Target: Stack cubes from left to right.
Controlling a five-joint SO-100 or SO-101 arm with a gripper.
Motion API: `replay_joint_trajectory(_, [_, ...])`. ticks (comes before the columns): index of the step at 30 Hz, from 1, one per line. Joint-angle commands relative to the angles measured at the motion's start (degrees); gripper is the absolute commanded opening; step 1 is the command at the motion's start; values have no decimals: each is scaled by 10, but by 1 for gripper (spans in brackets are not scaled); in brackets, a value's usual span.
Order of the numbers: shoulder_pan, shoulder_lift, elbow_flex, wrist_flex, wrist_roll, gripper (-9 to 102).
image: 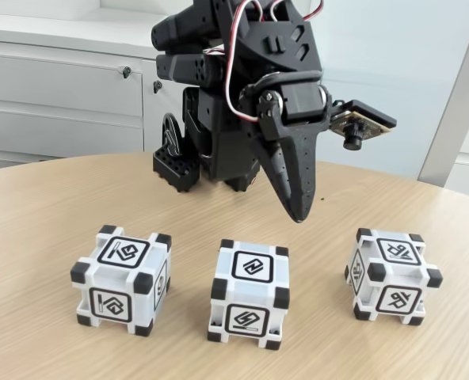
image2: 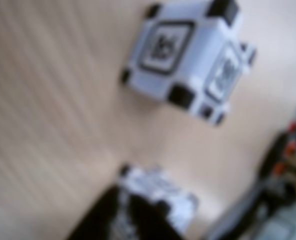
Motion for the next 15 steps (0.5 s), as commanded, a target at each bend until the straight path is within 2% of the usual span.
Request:
replay_joint_trajectory(1, [2,36,-5,-8,-3,0])
replay_joint_trajectory(15, [1,33,-8,-8,0,0])
